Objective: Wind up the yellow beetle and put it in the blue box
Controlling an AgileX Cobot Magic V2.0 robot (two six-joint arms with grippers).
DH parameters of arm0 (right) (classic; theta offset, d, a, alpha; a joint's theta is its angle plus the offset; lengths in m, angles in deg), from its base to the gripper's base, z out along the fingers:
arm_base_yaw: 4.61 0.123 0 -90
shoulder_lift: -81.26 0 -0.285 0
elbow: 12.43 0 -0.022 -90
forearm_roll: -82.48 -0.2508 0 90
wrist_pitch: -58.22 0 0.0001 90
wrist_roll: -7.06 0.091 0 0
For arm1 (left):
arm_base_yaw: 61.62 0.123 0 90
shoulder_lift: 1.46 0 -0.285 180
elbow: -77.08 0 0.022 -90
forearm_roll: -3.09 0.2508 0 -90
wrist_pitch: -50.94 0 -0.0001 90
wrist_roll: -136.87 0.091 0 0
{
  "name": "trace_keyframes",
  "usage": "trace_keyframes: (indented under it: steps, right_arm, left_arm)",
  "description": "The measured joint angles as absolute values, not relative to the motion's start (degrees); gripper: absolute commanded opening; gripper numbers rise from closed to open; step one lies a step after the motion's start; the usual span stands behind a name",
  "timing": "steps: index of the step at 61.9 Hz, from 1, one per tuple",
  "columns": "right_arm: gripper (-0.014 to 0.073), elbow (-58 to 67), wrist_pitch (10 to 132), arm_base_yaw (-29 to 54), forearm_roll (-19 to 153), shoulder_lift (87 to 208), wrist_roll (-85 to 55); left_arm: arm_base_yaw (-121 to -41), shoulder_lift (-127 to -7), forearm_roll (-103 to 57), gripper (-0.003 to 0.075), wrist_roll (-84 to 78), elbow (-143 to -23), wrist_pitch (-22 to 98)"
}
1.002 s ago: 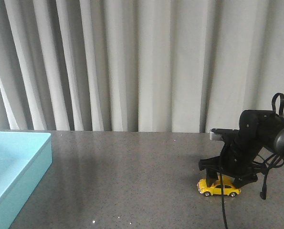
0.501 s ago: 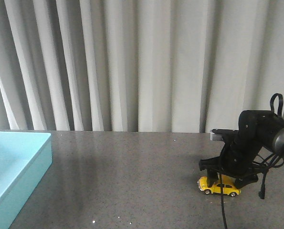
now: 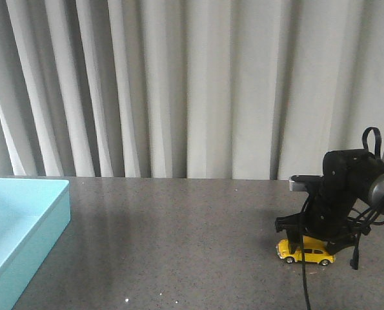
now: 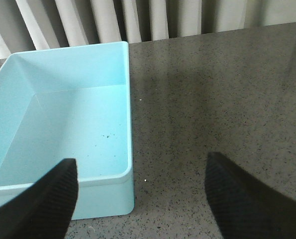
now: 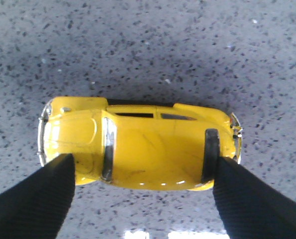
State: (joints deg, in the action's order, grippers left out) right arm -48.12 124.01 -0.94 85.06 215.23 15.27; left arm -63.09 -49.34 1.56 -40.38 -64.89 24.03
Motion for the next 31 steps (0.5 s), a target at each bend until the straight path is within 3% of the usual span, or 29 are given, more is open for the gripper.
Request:
trace_keyframes:
  steps: [31]
  right_arm:
    - [0.0561, -48.3, 124.6, -15.5, 81.8, 215.2, 5.1]
  left_arm:
    - [-63.1, -49.3, 1.6, 0.0514, -40.4, -64.9, 23.7]
